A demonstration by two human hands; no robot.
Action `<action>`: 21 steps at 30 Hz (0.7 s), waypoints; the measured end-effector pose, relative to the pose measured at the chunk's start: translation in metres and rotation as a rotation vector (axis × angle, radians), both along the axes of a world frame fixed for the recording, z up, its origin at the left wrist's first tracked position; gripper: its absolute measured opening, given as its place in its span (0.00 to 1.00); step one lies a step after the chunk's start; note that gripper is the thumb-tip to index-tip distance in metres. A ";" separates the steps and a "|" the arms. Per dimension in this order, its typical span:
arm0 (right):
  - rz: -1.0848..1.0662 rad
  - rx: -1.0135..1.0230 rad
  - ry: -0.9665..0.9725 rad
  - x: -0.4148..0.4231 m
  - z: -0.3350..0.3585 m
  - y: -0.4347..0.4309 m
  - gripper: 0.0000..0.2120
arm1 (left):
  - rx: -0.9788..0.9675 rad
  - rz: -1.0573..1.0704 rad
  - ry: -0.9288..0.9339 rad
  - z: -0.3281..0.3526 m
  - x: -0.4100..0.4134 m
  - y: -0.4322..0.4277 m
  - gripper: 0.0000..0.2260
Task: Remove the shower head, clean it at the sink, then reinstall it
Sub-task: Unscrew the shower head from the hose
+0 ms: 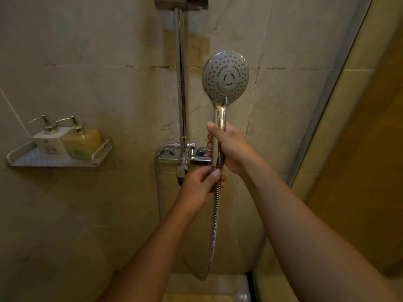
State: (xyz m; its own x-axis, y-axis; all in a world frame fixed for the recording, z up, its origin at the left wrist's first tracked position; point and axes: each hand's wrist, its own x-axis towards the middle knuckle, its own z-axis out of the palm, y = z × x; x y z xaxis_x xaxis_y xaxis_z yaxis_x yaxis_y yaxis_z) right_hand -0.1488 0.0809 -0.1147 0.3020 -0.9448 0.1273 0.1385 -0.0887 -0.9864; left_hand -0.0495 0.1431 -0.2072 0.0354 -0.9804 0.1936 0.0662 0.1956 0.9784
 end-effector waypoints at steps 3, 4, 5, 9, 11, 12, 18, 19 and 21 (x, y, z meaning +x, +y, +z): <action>-0.016 -0.037 0.037 0.001 0.003 0.004 0.10 | 0.008 0.055 0.058 0.000 -0.003 0.003 0.06; -0.032 -0.051 0.053 0.003 0.004 0.005 0.10 | 0.012 0.082 0.079 0.001 -0.005 0.004 0.08; -0.054 -0.060 0.077 0.004 0.004 0.007 0.10 | 0.012 0.110 0.079 0.001 -0.007 0.005 0.09; -0.181 -0.100 0.208 0.012 0.007 0.016 0.12 | 0.023 0.184 0.001 0.004 -0.013 0.008 0.06; -0.223 -0.135 0.220 0.014 0.008 0.020 0.13 | 0.017 0.174 0.027 0.005 -0.012 0.010 0.04; -0.227 -0.146 0.217 0.014 0.009 0.021 0.14 | 0.007 0.159 0.036 0.006 -0.010 0.012 0.04; -0.007 -0.065 -0.032 0.002 0.010 0.024 0.15 | -0.066 0.018 0.098 0.011 0.000 0.022 0.03; 0.025 -0.044 -0.111 0.001 0.008 0.025 0.16 | -0.080 0.007 0.100 0.012 0.001 0.023 0.04; 0.073 -0.006 -0.297 0.000 0.003 0.025 0.19 | -0.102 -0.029 0.115 0.015 0.003 0.025 0.04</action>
State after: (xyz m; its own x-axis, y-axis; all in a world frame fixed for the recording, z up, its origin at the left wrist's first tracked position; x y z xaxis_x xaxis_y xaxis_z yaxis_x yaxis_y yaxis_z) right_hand -0.1488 0.1062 -0.1116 0.3179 -0.9208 0.2258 0.4272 -0.0735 -0.9012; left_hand -0.0470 0.1682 -0.1921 0.0350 -0.9568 0.2887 0.1832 0.2901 0.9393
